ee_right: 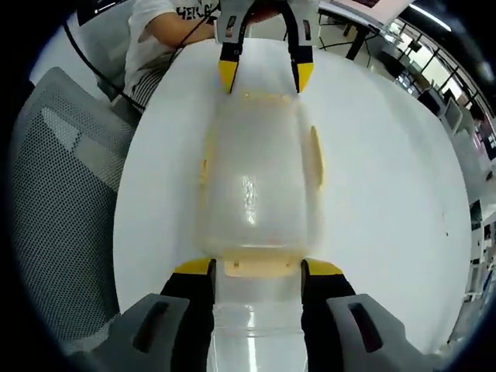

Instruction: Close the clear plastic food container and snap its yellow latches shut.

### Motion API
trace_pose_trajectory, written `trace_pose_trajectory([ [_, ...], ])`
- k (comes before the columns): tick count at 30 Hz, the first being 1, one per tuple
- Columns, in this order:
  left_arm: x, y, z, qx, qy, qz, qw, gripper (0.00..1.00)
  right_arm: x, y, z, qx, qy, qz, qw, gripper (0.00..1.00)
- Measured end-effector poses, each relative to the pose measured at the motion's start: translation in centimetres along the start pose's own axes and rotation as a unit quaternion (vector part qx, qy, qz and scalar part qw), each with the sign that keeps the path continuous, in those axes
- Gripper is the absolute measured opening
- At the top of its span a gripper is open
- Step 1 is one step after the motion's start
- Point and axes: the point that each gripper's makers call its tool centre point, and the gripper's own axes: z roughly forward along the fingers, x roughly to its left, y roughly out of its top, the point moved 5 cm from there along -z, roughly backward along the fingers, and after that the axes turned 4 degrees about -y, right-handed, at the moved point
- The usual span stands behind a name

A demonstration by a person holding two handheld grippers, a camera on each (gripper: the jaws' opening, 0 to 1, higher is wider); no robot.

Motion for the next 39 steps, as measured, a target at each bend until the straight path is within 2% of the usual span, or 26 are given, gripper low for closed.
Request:
trace_pose_trajectory([
  [2, 0.1, 0.3, 0.1, -0.009, -0.007, 0.014, 0.9998, 0.46, 0.0, -0.1, 0.1, 0.004, 0.002, 0.002, 1.0000, 0.41],
  [7, -0.2, 0.6, 0.8, 0.004, -0.007, 0.061, 0.9981, 0.40, -0.2, -0.1, 0.1, 0.007, 0.002, 0.002, 1.0000, 0.39],
  [10, 0.0, 0.9, 0.8, -0.006, -0.016, 0.051, 0.9986, 0.38, -0.2, 0.0, 0.1, 0.009, 0.009, 0.006, 0.9999, 0.38],
  [12, -0.4, 0.7, 0.9, -0.007, -0.039, 0.035, 0.9986, 0.35, -0.3, 0.0, 0.2, 0.011, 0.016, 0.006, 0.9998, 0.38],
  [13, -0.2, 0.6, 0.9, -0.011, -0.033, 0.039, 0.9986, 0.35, -0.3, 0.0, 0.2, 0.012, 0.019, 0.008, 0.9997, 0.38],
  [18, -0.1, 0.5, 0.9, -0.025, -0.042, 0.039, 0.9980, 0.34, -0.2, 0.1, 0.3, 0.023, 0.023, 0.008, 0.9995, 0.37],
  [26, -0.3, 0.7, 1.0, -0.011, -0.039, 0.032, 0.9987, 0.33, -0.3, 0.2, 0.4, 0.041, 0.028, 0.014, 0.9987, 0.36],
  [31, -0.3, 0.5, 1.0, -0.021, -0.040, 0.027, 0.9986, 0.33, -0.7, 0.1, 0.5, 0.039, 0.041, 0.024, 0.9981, 0.35],
  [38, -0.2, 0.5, 0.9, -0.020, -0.038, 0.018, 0.9989, 0.32, -0.6, 0.3, 0.5, 0.048, 0.041, 0.006, 0.9980, 0.34],
  [39, -0.3, 0.5, 0.9, -0.019, -0.037, 0.017, 0.9990, 0.33, -0.8, 0.3, 0.4, 0.042, 0.036, -0.011, 0.9984, 0.34],
])
